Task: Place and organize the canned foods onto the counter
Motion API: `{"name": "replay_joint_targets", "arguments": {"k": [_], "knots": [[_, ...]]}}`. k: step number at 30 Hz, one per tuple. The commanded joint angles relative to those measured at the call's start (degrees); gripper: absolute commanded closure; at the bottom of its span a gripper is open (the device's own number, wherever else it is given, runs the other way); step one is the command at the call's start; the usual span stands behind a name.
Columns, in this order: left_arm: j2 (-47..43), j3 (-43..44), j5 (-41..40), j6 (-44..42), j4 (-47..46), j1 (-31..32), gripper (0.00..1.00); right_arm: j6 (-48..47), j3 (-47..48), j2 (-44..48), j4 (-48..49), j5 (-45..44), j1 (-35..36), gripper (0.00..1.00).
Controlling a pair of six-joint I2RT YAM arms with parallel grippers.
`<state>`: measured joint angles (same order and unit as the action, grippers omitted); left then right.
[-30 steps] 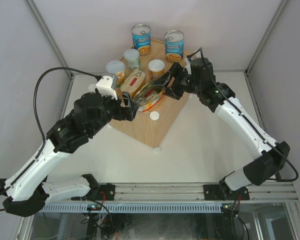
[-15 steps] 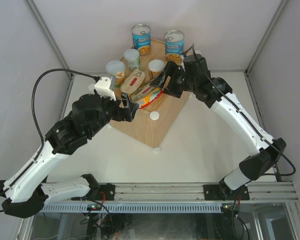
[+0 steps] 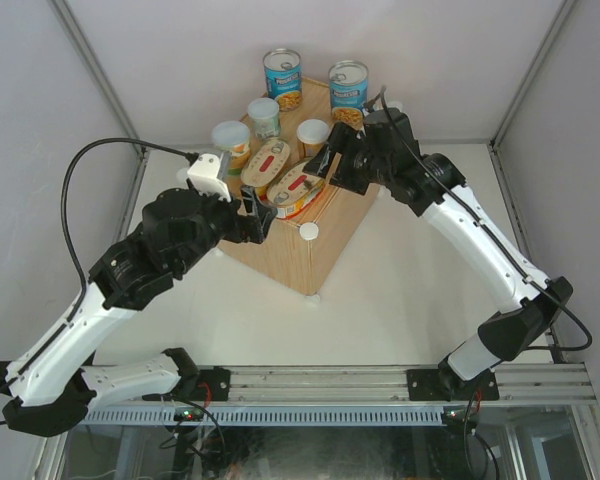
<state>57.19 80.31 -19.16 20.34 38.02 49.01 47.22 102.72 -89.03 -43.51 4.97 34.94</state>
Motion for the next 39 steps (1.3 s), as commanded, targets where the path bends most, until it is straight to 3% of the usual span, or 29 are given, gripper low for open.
{"name": "replay_joint_targets", "arguments": {"k": [1,12,19,22,25,32,39], "knots": [[-1.78,-1.17,0.26,-1.0,-1.72,0.2,0.19,-1.87,1.99,1.43,-0.52,-2.77,0.24,0.3],[-3.17,2.27,-2.06,-1.34,1.98,0.2,0.18,-6.58,4.27,5.33,-2.81,-8.46,2.24,0.3],[-10.03,1.98,-12.07,-2.23,4.82,-0.26,0.17,-17.9,-2.56,15.06,-6.07,-20.33,2.7,0.26],[-14.29,-2.55,-15.19,-2.32,4.27,-1.11,0.16,-20.2,-14.26,22.93,-2.56,-24.52,0.75,0.17],[-17.54,-10.29,-17.69,-1.71,3.09,-2.38,0.13,-20.2,-24.49,30.93,1.27,-25.66,-2.3,0.01],[-24.18,-24.42,-16.59,3.22,-3.93,-11.04,0.11,-19.19,-31.82,37.18,-4.19,-29.47,-6.14,0.0],[-27.08,-35.27,-13.79,9.08,-5.98,-25.43,0.09,-15.34,-37.3,38.77,-8.69,-35.64,-6.44,0.0]]}}
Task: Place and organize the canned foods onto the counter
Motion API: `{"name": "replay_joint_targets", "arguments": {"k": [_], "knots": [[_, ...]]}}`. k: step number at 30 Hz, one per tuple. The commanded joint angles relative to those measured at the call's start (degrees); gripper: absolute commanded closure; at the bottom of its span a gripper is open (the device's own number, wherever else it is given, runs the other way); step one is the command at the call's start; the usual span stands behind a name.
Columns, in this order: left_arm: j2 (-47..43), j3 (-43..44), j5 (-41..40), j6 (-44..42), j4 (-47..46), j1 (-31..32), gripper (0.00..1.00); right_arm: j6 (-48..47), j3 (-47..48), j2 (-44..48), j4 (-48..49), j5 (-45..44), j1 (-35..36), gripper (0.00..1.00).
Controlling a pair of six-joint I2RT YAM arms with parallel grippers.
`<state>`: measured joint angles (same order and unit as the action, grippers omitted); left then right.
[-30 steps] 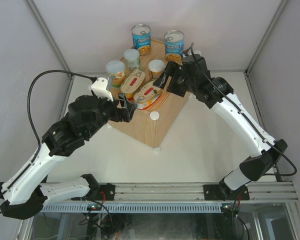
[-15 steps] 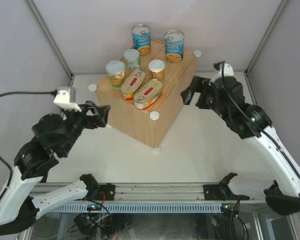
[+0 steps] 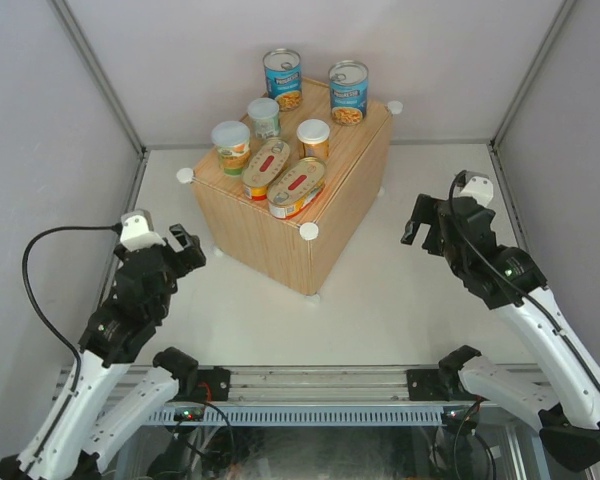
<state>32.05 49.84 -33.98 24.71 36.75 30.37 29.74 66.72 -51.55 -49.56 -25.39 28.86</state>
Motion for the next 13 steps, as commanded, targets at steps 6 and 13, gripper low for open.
{"name": "replay_joint_targets", "arguments": {"k": [6,13], "knots": [[-6.93,-12.63,-0.85,5.04,-7.2,-10.74,0.07,3.3,-4.53,4.9,-5.36,-8.86,-1.13,0.0],[-14.87,-18.8,-3.38,5.52,-7.41,-10.69,0.07,3.97,-7.77,8.55,-6.1,-10.55,-1.83,0.0]]}}
